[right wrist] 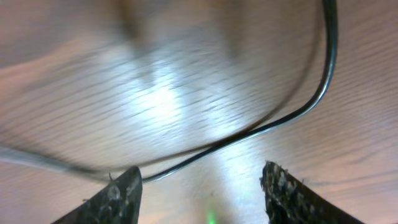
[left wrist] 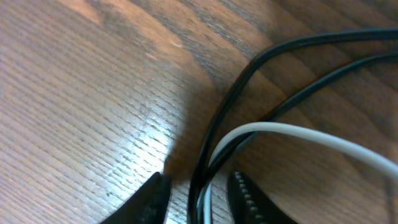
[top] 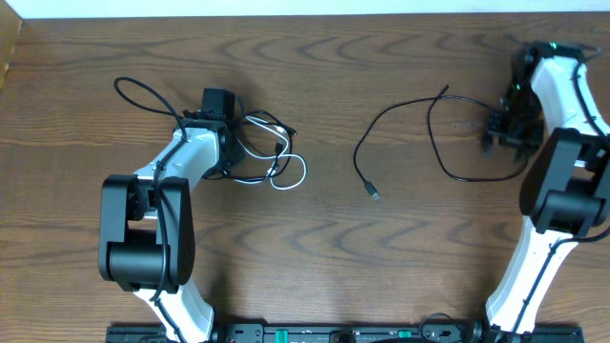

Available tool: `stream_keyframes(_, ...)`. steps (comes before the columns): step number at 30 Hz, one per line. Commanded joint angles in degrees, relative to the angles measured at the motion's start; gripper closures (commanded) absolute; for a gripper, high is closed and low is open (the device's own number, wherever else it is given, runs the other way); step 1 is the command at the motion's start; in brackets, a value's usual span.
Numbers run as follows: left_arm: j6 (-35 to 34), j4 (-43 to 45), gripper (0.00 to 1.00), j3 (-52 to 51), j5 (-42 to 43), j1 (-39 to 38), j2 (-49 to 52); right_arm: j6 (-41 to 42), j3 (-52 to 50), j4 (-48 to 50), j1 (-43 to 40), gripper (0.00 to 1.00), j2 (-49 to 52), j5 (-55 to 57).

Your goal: Untangle cables

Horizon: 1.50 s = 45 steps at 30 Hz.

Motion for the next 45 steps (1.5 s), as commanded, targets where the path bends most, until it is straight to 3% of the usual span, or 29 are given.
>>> stream_keyframes(1, -0.48, -0.31, 0.54, -0.50, 0.98, 0.15, 1.33, -1.95, 5.18, -1.81, 3.41, 0.40, -2.27, -1.38)
stream_keyframes(6, -0.48, -0.31, 0.40, -0.50, 0.98, 0.15, 1.33, -4.59, 7.21, 0.20, 9.70, 0.40, -2.27, -9.57)
stream_keyframes(18, -0.48, -0.28, 0.33, -0.50, 0.98, 0.15, 1.33, -2.29, 2.69, 13.11, 27.32, 0.56, -2.14, -13.60)
stream_keyframes(25, -0.48, -0.31, 0.34, -0.50, 0.98, 0.15, 1.33, 4.61, -3.52, 21.40, 35.80, 0.76, -2.14, -8.28)
stream_keyframes(33, -0.48, -0.31, 0.33, -0.50, 0.98, 0.15, 1.33, 9.53, -10.36, 25.05, 40.79, 0.82, -2.12, 7.32)
stream_keyframes(42, -0.48, -0.31, 0.33, -0.50, 0.98, 0.15, 1.33, 9.49, -13.03, 21.84, 38.47, 0.80, -2.12, 12.15)
stream_keyframes(45, -0.48, -0.31, 0.33, -0.50, 0.98, 0.15, 1.33, 9.49, -13.05, 20.55, 36.92, 0.68, -2.12, 12.50)
